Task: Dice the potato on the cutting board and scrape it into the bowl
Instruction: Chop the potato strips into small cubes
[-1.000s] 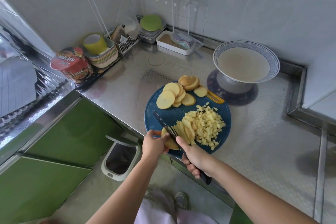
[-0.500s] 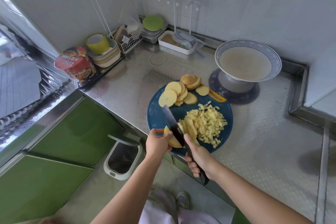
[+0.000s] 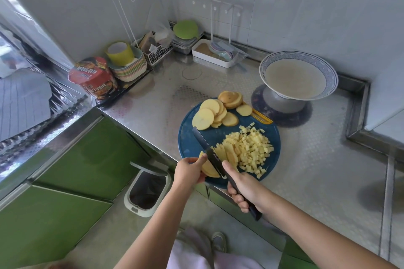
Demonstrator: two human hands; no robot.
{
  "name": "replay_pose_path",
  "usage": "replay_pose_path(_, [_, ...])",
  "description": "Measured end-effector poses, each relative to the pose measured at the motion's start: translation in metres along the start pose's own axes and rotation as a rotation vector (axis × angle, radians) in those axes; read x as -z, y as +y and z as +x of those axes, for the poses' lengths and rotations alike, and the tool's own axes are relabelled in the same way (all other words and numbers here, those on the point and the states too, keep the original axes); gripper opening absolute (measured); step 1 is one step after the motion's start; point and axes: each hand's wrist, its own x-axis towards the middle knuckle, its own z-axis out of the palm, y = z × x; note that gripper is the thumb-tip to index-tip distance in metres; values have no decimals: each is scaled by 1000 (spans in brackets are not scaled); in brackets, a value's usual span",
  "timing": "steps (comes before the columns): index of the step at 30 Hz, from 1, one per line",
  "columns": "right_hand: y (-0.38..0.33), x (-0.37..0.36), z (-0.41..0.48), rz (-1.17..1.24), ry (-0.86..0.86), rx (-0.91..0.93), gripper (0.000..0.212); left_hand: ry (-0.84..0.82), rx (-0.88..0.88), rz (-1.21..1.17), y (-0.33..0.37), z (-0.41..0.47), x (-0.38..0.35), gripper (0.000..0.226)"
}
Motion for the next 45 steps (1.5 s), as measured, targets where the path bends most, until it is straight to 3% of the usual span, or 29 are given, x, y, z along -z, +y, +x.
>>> replay_pose_path(5, [-3,2,-3,-10,-34,5,70,-34,56,17,4,2,4,15])
replay_pose_path(25, [8,3,-7,-7,-62,12,69,48,32,125,16,0,-1,11])
replay_pose_path(36, [-1,-6,-5,-135,8,-37,71,45,53,131,16,3,1,5])
replay_pose_path(45, [-2,-16,2,-146,36,-85,72,44,23,159,15,4,2,15])
